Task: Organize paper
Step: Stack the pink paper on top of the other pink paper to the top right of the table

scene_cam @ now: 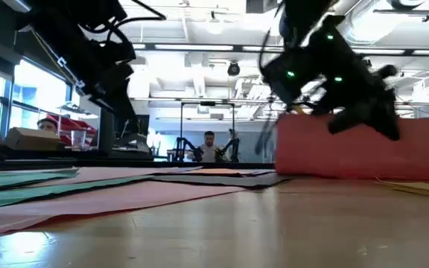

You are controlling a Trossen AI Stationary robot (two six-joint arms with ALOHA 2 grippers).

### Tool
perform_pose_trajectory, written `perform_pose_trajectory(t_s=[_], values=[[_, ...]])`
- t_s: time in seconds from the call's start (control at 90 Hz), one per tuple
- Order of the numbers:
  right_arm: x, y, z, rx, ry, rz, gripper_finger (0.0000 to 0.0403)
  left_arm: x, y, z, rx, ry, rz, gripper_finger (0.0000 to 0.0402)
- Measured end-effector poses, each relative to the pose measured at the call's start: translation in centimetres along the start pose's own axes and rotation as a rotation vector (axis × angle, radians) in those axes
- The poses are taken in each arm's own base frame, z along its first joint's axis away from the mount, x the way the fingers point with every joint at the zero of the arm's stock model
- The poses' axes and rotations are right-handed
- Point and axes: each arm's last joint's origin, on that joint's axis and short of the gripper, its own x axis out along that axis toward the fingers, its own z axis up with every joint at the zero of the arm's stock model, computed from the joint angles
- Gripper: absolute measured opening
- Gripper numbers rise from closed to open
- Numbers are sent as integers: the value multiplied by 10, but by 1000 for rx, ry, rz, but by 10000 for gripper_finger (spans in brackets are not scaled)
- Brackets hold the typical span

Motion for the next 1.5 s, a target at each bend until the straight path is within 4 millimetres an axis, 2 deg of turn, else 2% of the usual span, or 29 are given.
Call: perform_pose_trajectory(t_s=[0.156,0.278,0.356,0.622,0.867,1.178,1.5], values=[[-5,13,-13,-39,-19,197,0,1,0,-1,-9,-10,-3,168],[-23,21,-6,-77,-134,396,0,1,-2,4,-4,-57,-22,168],[-31,20,2,-71,-210,462,0,1,-4,8,3,-85,-36,168],[-28,-9,34,238,-297,380,0,1,-6,11,13,-110,-62,168],[-25,-30,62,354,-249,402,0,0,-6,11,21,-113,-63,168],[-11,-75,107,539,-139,440,0,0,-6,12,30,-125,-66,168],[-4,-101,145,636,-202,573,0,0,-7,13,36,-129,-69,168]])
